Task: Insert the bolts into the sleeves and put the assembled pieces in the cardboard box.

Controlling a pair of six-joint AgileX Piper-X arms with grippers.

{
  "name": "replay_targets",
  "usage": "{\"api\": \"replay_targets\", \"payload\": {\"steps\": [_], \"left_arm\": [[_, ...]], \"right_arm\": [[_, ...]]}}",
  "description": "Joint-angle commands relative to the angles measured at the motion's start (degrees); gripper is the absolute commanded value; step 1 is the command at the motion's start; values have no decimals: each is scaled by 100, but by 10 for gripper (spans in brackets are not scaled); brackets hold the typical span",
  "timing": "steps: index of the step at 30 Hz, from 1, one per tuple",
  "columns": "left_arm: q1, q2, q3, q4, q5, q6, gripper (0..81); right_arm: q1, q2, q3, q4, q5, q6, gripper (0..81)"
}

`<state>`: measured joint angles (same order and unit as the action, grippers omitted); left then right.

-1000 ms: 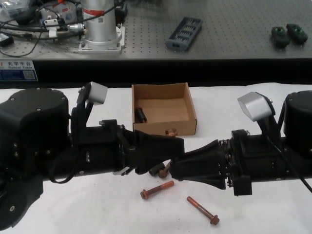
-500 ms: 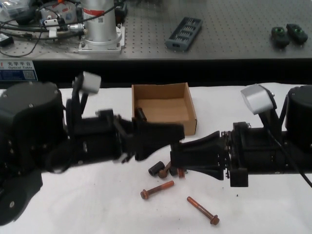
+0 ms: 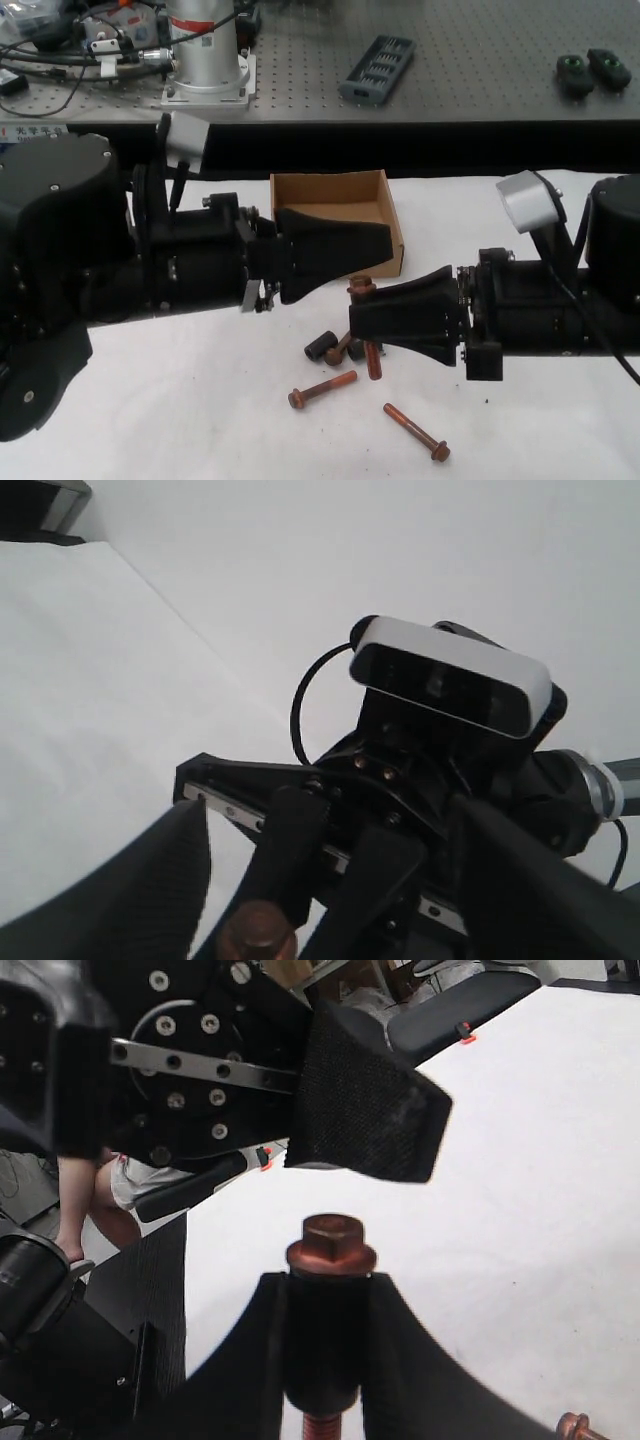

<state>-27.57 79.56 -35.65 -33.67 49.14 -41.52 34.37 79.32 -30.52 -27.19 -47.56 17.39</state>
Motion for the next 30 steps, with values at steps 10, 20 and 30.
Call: {"api": "replay_targets", "payload": {"steps": [10,20,30], "left_arm": [[1427,-1458,-57,961,-729,707,435],[1406,-2435,-57,2727,-773,1191,435],[1406,-2598,-57,2749,-771,1148,435]], "right_arm": [[-141,1028,-1294,42,330,110,43],[-501,3320,-4341,1582,706,458,43],[-621,4387,-5828,2392,1900,750,43]]}}
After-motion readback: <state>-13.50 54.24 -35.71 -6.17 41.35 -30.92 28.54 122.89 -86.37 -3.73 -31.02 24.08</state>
